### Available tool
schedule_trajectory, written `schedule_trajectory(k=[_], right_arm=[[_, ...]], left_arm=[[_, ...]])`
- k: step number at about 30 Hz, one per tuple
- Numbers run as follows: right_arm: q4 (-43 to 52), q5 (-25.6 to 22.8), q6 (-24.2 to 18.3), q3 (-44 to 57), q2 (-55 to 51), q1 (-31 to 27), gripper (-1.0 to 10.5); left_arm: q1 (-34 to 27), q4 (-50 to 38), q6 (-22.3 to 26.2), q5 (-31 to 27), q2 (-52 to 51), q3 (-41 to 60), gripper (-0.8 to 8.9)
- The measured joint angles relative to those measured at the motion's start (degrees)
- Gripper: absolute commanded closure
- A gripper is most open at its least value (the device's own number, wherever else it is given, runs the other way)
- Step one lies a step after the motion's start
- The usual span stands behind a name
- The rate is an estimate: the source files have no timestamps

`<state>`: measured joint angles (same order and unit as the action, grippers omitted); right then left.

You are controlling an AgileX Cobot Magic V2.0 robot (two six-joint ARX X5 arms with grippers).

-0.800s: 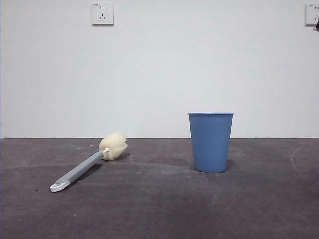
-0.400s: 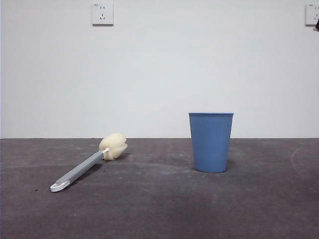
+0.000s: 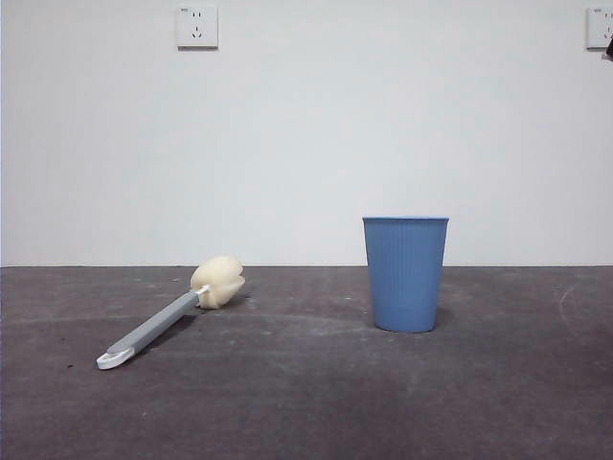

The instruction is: Pick up the cup brush,pick up the cup,insert the brush into the cup,clean the cup,put the cup brush back,put the cup back to the fixed position on the table

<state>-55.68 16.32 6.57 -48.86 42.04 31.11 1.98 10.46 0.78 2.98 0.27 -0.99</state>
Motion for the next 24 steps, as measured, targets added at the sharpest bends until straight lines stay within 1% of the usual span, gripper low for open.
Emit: schedule_trajectory(k=[5, 7, 9, 12, 15, 18, 21, 23, 24], right_arm=[[0.0, -0.02, -0.04, 0.02, 0.0, 0.0, 9.5], [0.44, -0.35, -1.38, 0.02, -0.2, -0.04, 9.5], [1.99, -2.34, -3.3, 0.02, -1.18, -0.46, 9.5], [8.22, -7.19, -6.32, 0.09, -5.77, -1.88, 9.5], [17.29, -8.79, -8.39, 2.54, -12.41, -3.89, 9.5], [25.33, -15.37, -9.18, 8.37, -20.22, -5.97, 9.5], [32.35, -23.76, -8.48, 17.0, -27.43, -8.2, 9.5], [37.53, -26.69, -7.02, 23.5, -31.71, -9.68, 9.5], [40.61, -26.95, -6.19, 26.86, -33.81, -10.36, 9.5]], left_arm=[[0.0, 0.0, 0.0, 0.02, 0.0, 0.0, 8.17], [0.0, 0.0, 0.0, 0.0, 0.0, 0.0, 8.17], [0.0, 0.0, 0.0, 0.02, 0.0, 0.0, 8.17], [0.0, 0.0, 0.0, 0.0, 0.0, 0.0, 8.17], [0.0, 0.0, 0.0, 0.02, 0.0, 0.0, 8.17], [0.0, 0.0, 0.0, 0.0, 0.0, 0.0, 8.17], [0.0, 0.0, 0.0, 0.0, 0.0, 0.0, 8.17], [0.0, 0.0, -0.02, 0.02, 0.0, 0.0, 8.17], [0.0, 0.0, 0.0, 0.0, 0.0, 0.0, 8.17]])
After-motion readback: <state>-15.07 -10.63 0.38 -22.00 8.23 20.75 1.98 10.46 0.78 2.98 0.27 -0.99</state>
